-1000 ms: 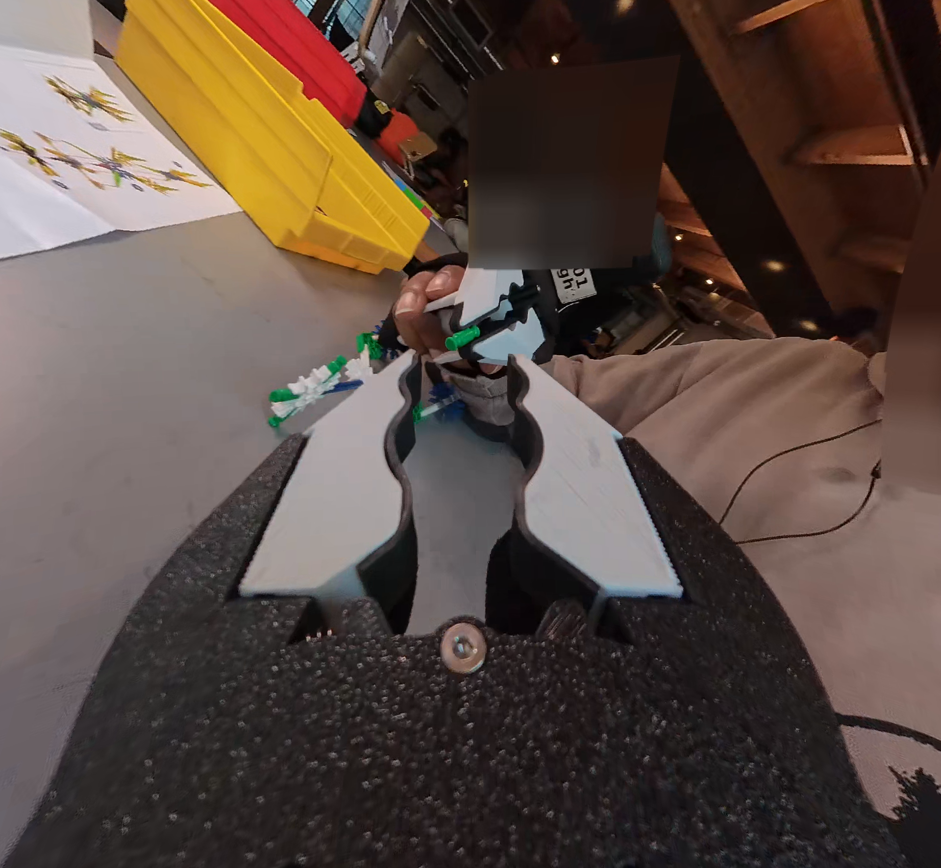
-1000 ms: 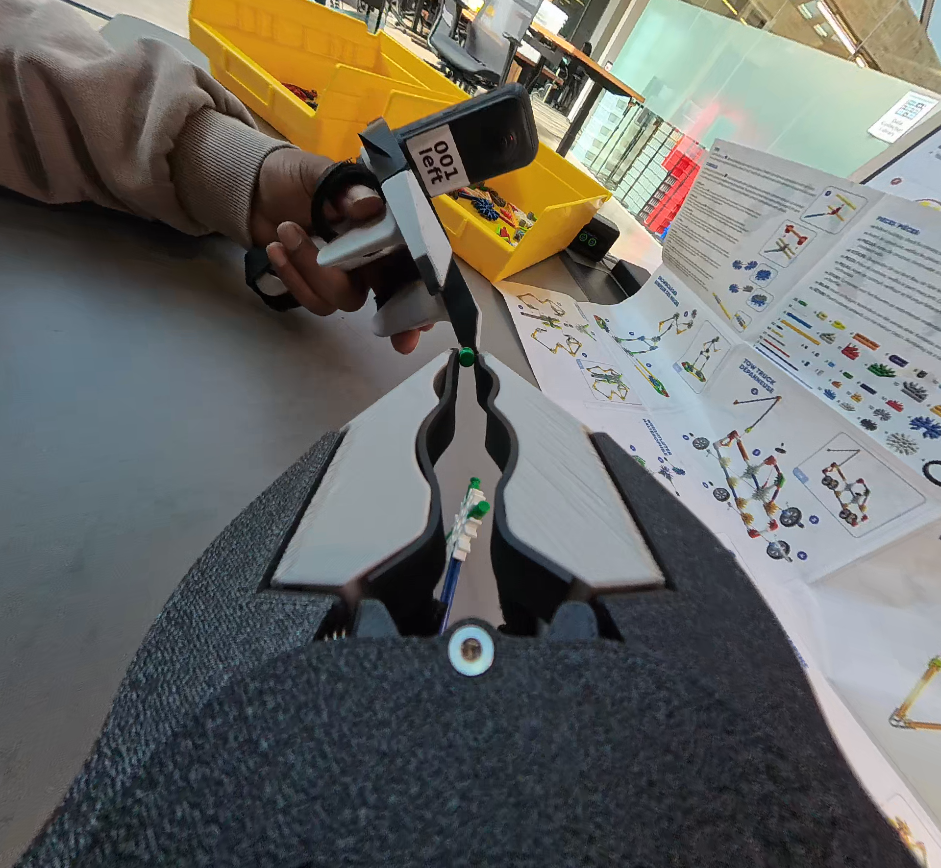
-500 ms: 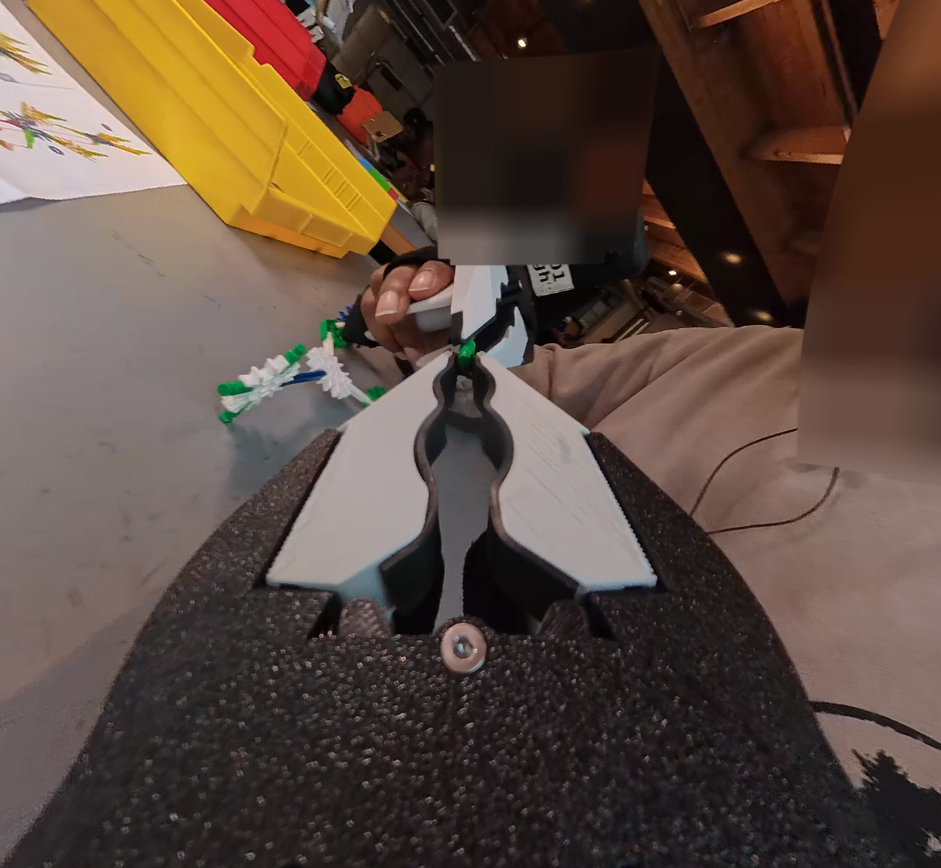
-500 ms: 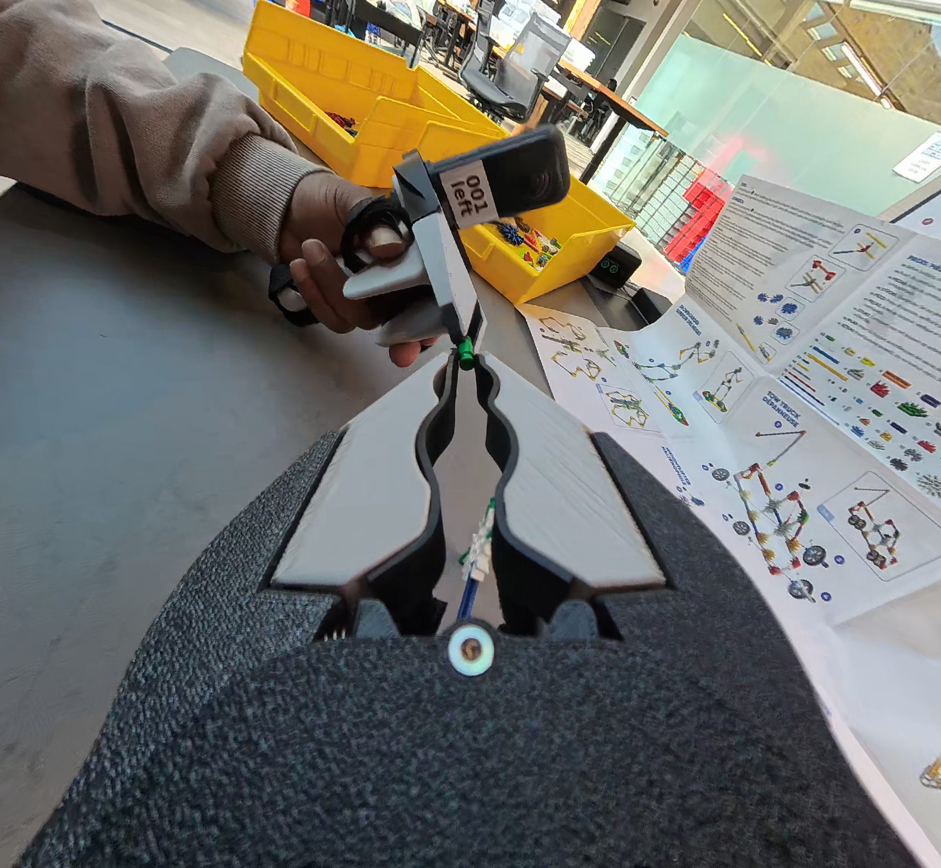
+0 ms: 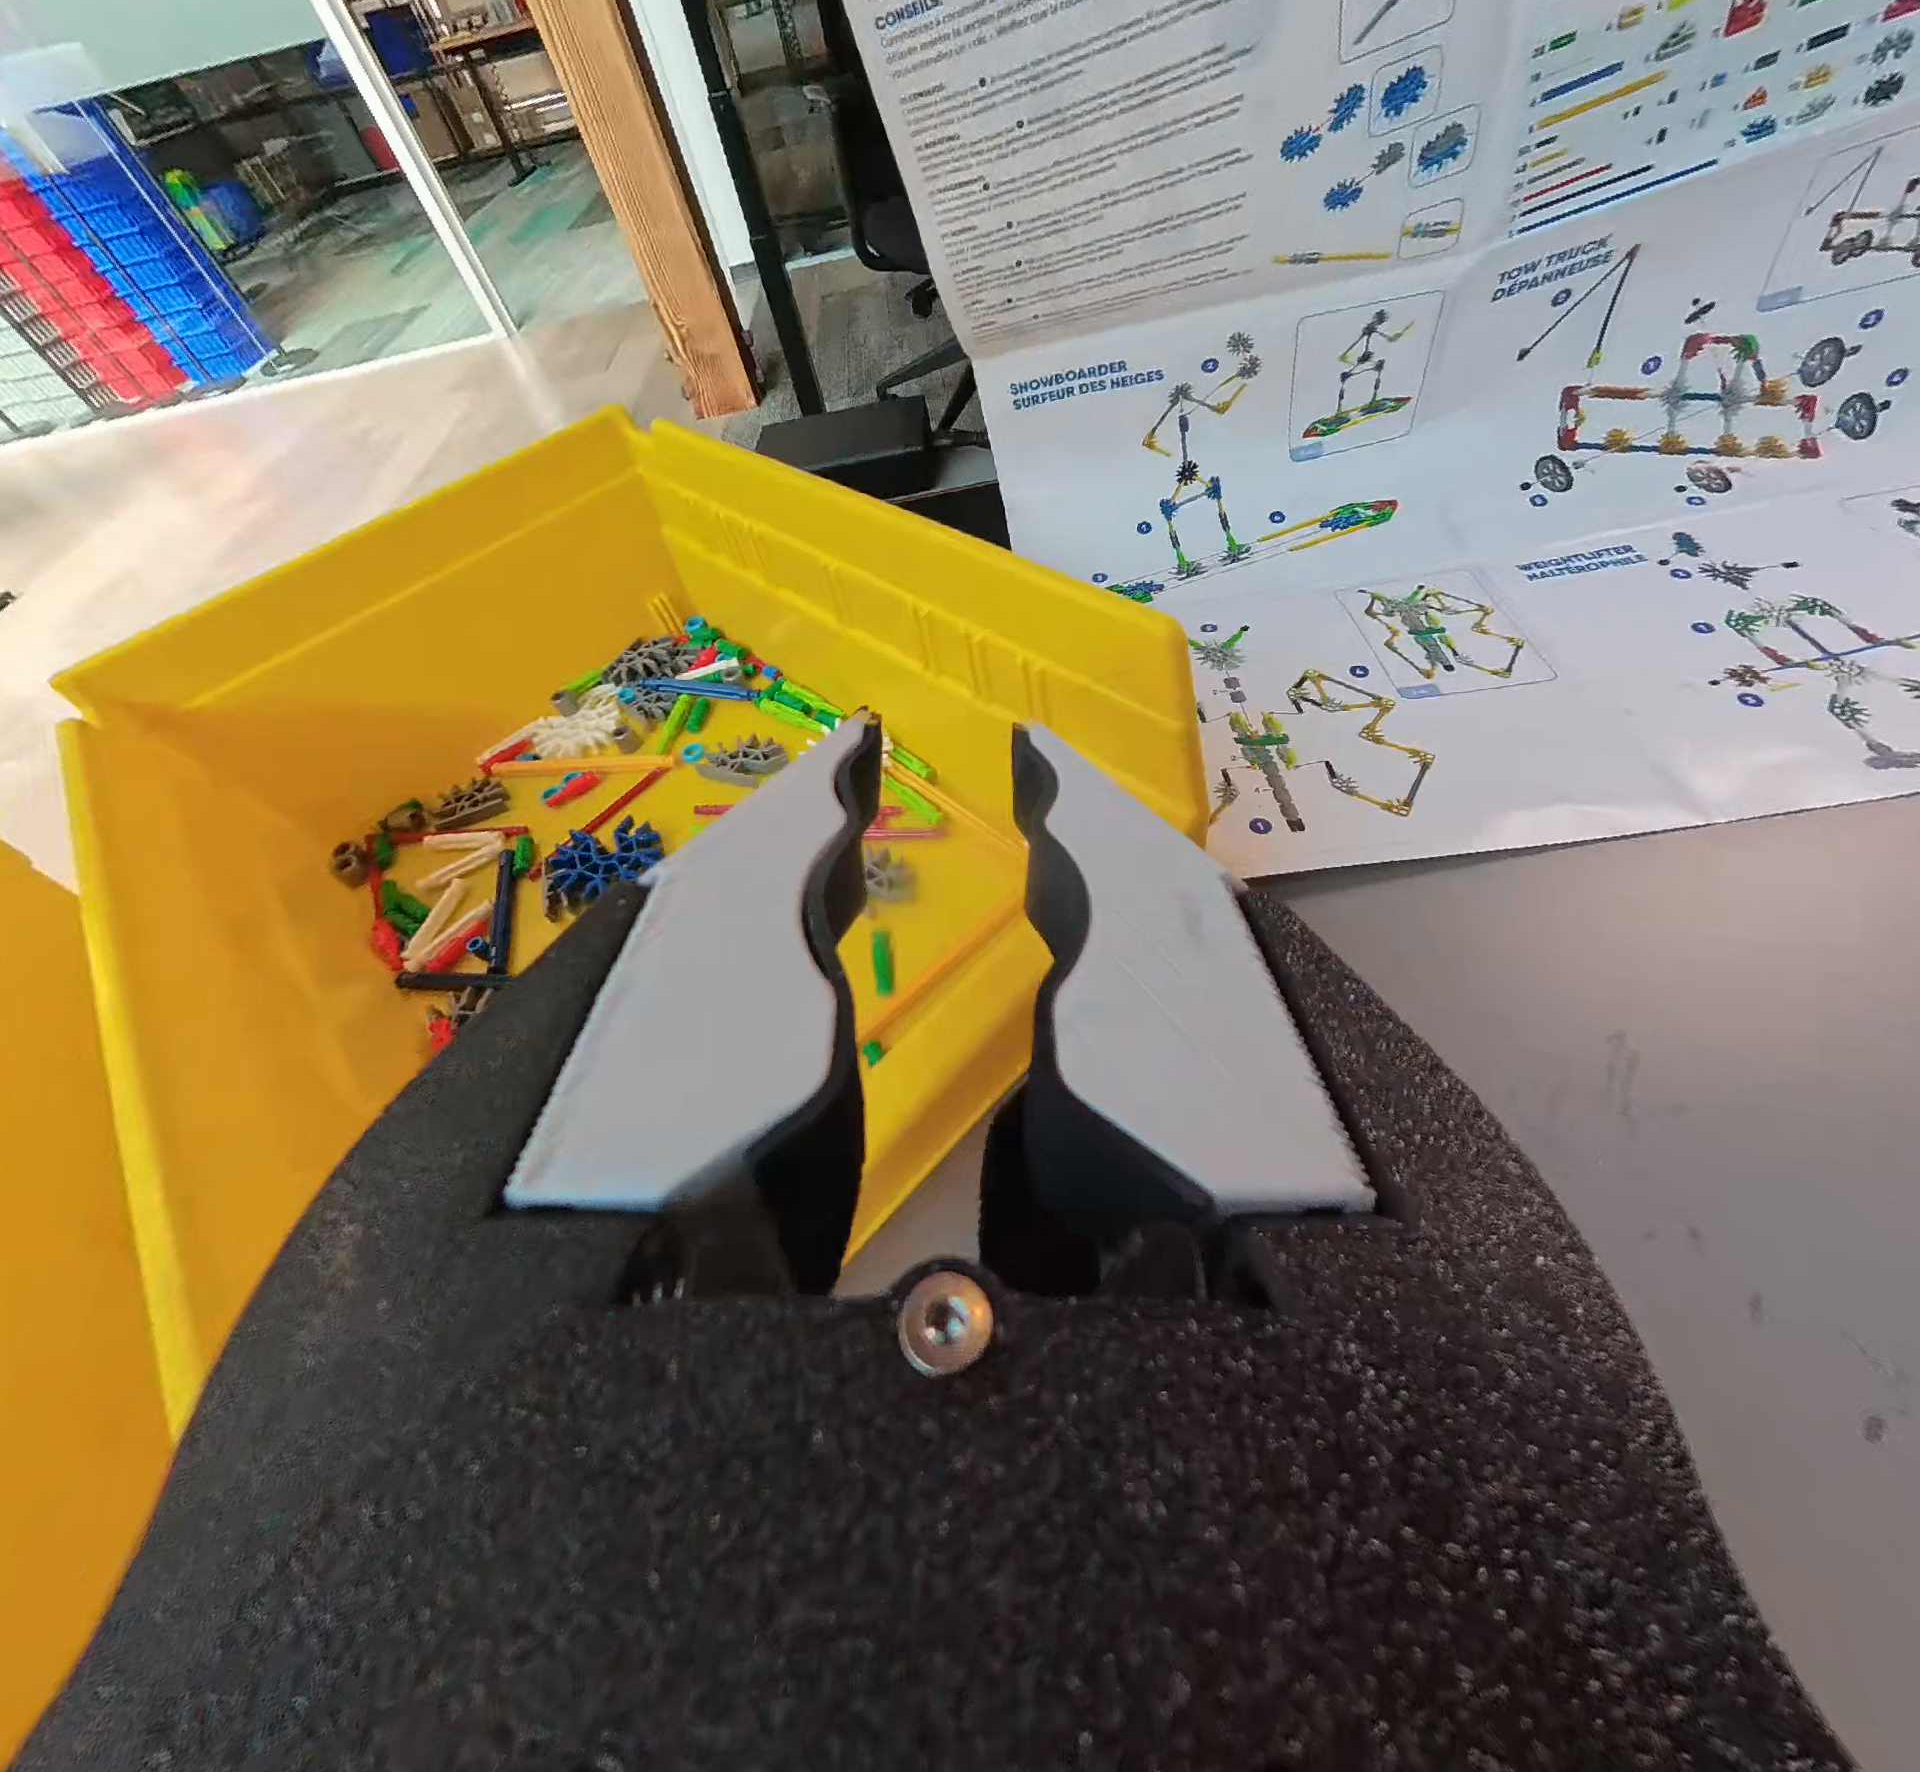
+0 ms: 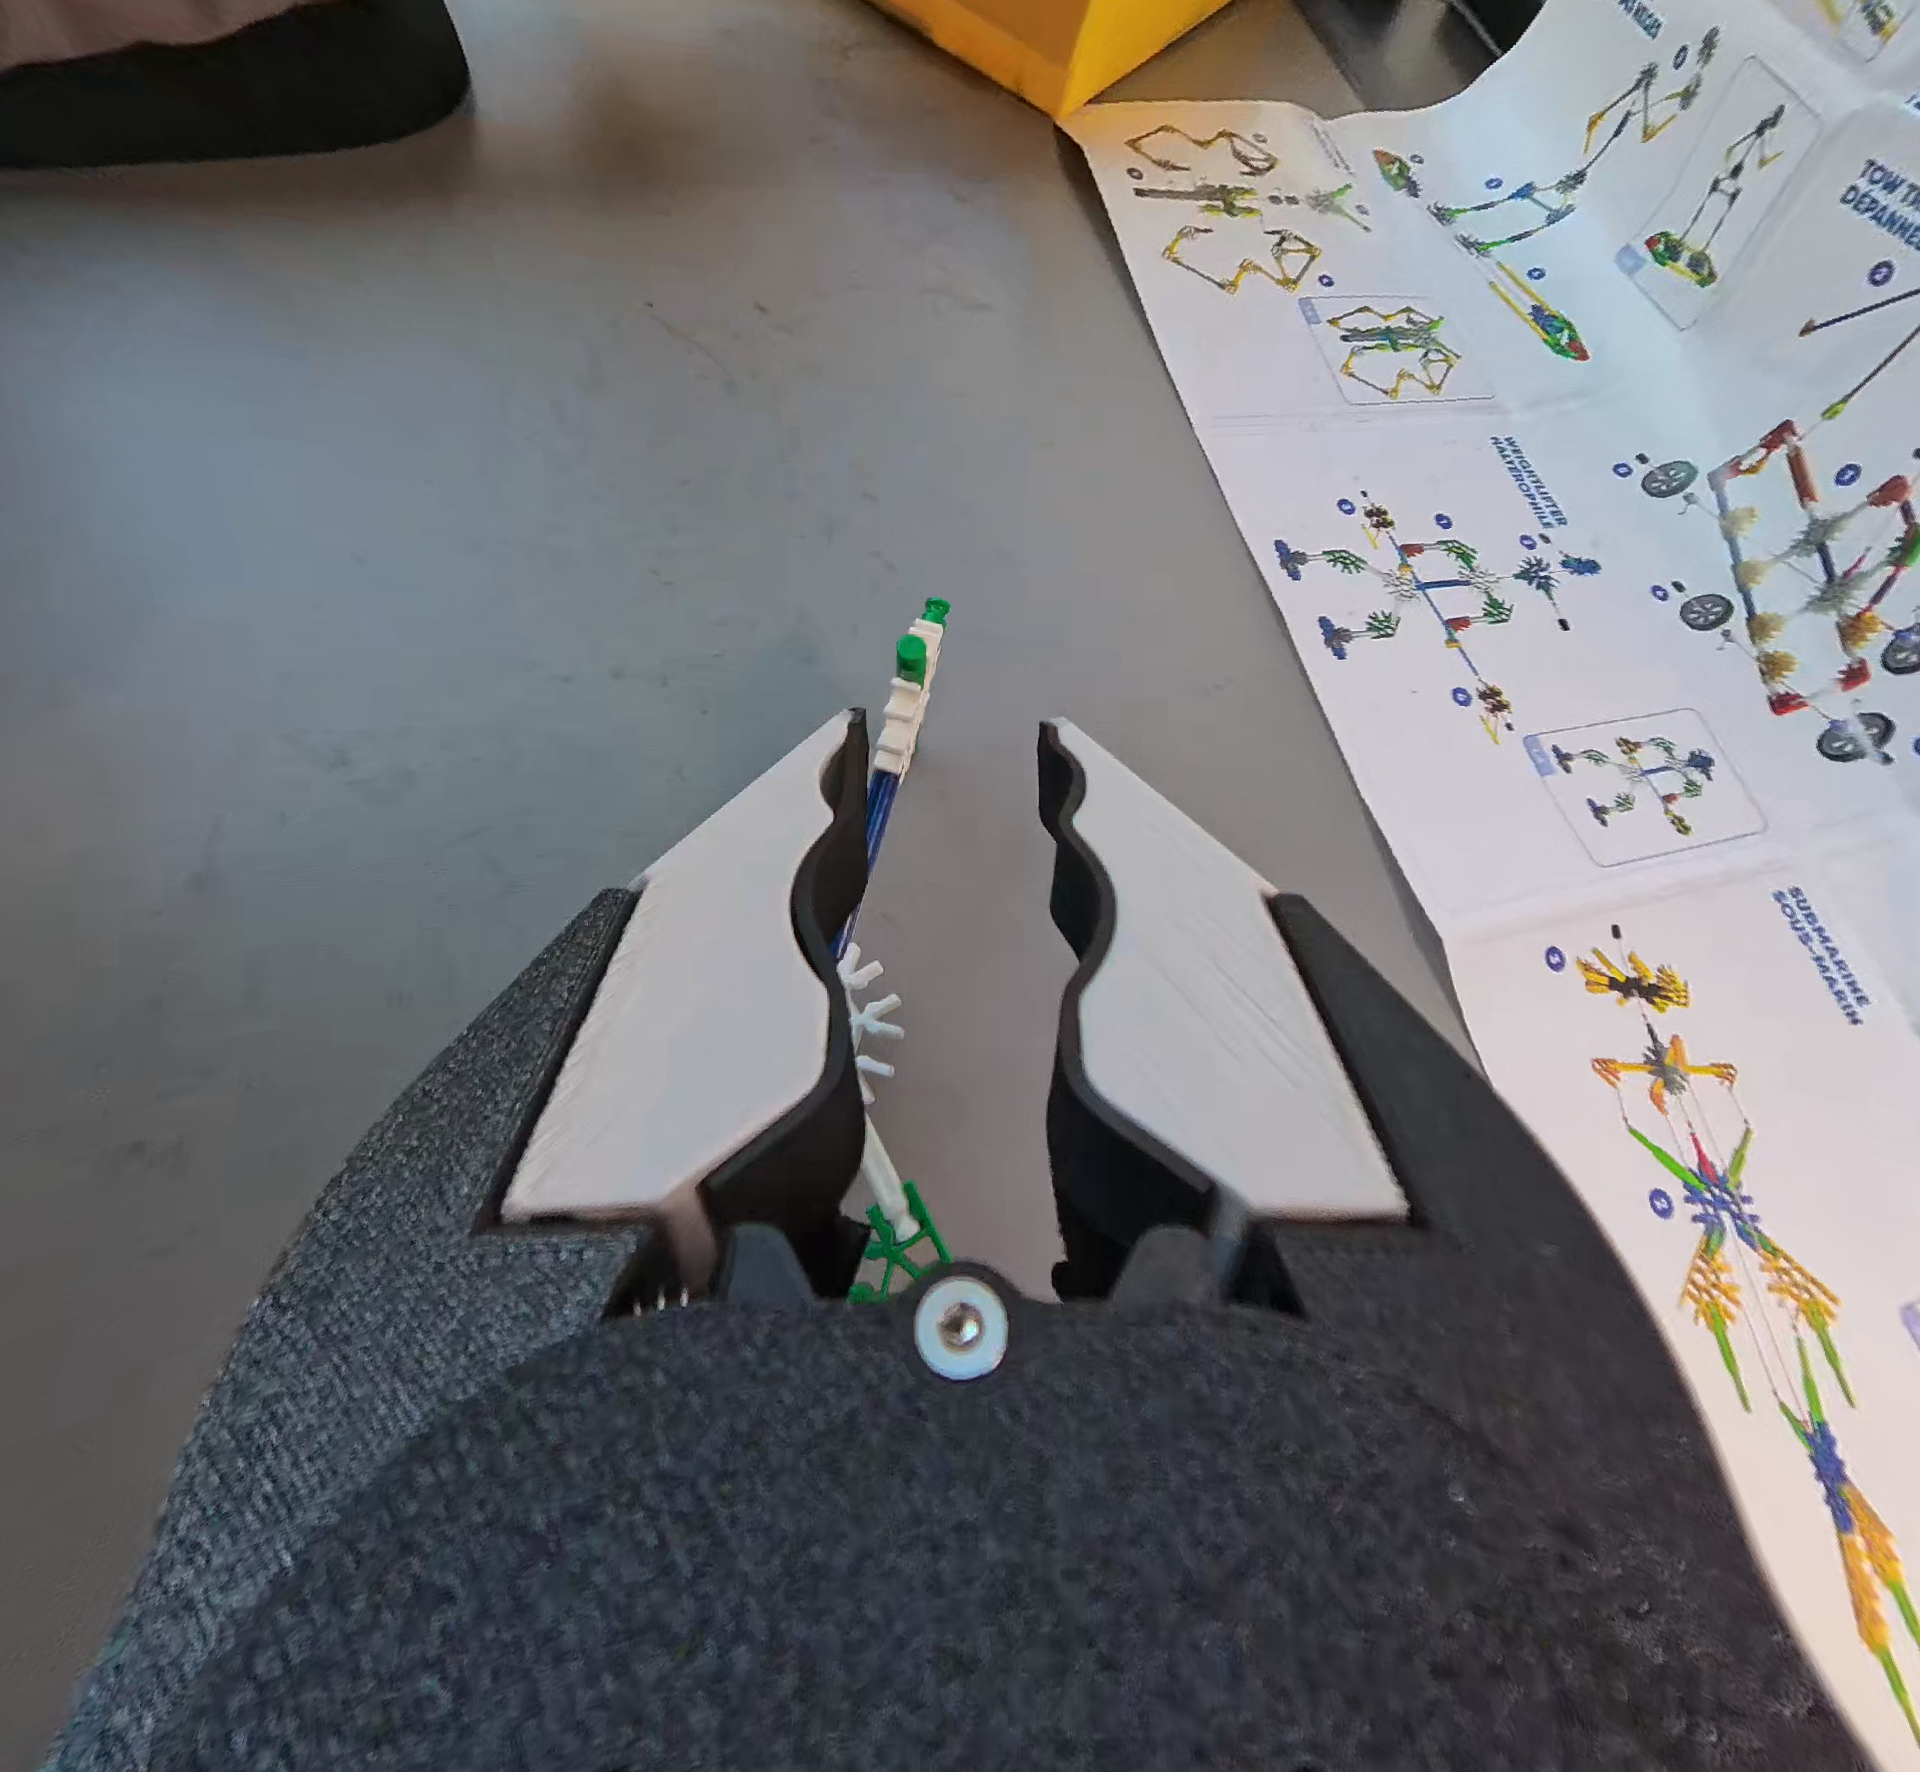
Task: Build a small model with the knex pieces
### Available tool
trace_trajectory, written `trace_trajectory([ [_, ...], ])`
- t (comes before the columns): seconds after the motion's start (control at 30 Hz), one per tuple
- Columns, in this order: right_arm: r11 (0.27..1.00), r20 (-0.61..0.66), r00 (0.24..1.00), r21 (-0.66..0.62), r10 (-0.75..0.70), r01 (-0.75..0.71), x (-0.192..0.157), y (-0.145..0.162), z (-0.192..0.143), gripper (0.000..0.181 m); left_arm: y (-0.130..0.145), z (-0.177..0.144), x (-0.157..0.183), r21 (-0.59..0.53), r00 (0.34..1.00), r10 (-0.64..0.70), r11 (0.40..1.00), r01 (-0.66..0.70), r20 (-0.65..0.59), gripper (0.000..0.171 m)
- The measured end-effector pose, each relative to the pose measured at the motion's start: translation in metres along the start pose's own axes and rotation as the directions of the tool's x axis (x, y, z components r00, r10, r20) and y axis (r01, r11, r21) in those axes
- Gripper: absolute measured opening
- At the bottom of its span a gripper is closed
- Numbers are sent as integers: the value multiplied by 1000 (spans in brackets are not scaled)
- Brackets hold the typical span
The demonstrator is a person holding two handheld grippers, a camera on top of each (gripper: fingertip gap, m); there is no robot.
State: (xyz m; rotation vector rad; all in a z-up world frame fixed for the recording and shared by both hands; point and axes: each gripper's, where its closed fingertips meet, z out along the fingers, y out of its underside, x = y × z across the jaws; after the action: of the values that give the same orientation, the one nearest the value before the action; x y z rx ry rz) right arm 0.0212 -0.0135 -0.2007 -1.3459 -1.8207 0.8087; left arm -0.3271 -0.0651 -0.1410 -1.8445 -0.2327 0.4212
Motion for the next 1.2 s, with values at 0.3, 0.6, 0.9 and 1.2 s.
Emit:
trace_trajectory([
  [0.3, 992, -31, 997, -110, -70, 66, -10, -3, 24, 32, -12, -28, 166, 47, 778, -7, 998, 46, -628, 30],
  [0.6, 995, 51, 999, -95, 7, -2, -20, -4, 31, 0, 27, -79, 275, -97, 403, -64, 993, -62, -913, 38],
  [0.9, 992, 64, 990, -21, 122, -121, -9, -19, 15, 22, 46, -72, 290, -178, 435, -101, 974, -139, -895, 37],
  [1.2, 972, 138, 990, -231, -4, 36, -43, 5, 43, 5, 48, -86, 297, -108, 373, -30, 976, -189, -927, 37],
])
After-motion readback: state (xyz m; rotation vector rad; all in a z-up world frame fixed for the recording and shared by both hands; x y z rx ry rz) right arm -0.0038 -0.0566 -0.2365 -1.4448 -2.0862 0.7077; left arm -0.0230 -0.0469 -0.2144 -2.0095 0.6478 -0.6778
